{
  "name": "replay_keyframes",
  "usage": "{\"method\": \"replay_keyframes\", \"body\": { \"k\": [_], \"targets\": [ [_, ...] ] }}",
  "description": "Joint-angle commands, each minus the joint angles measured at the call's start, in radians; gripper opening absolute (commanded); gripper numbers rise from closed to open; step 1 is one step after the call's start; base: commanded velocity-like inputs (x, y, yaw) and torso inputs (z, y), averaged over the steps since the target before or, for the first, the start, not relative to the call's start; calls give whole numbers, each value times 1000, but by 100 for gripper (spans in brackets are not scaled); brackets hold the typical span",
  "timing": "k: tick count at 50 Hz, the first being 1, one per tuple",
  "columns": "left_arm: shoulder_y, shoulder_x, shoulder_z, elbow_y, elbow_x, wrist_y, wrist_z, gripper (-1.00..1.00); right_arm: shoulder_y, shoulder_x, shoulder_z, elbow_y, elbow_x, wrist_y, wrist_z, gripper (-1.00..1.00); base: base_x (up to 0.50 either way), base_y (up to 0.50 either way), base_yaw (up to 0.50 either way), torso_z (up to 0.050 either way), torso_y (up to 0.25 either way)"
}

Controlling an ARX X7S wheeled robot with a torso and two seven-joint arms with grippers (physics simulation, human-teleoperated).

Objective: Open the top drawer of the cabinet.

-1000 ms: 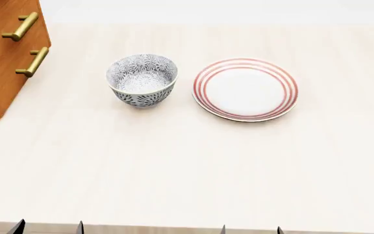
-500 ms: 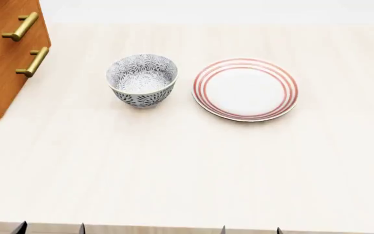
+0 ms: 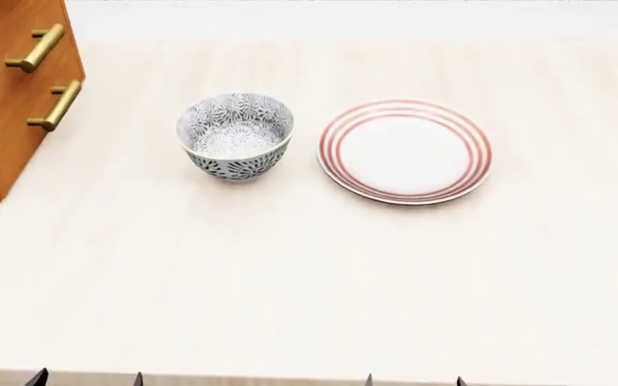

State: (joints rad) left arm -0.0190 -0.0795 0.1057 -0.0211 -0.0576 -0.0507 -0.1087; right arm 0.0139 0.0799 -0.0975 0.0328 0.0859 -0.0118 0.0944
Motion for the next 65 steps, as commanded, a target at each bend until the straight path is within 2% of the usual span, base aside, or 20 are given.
{"method": "replay_keyframes", "body": {
  "k": [1, 39, 45, 65],
  "targets": [
    [5, 1, -4, 15, -10, -1, 9, 100, -4, -1, 1, -8, -2, -1, -3, 100, 0, 0, 0, 50, 0],
    [-1, -37, 41, 11, -49, 4, -34, 100, 2, 37, -45, -13, 38, 0, 41, 100, 0, 0, 0, 50, 0],
    [0, -42, 48, 7, -55, 16, -36, 100, -3, 40, -46, -20, 51, -18, 43, 100, 139, 0, 0, 0, 0],
    [-1, -55, 65, 4, -70, 21, -52, 100, -5, 55, -65, -22, 63, -24, 56, 100, 498, -49, 0, 0, 0]
  ]
}}
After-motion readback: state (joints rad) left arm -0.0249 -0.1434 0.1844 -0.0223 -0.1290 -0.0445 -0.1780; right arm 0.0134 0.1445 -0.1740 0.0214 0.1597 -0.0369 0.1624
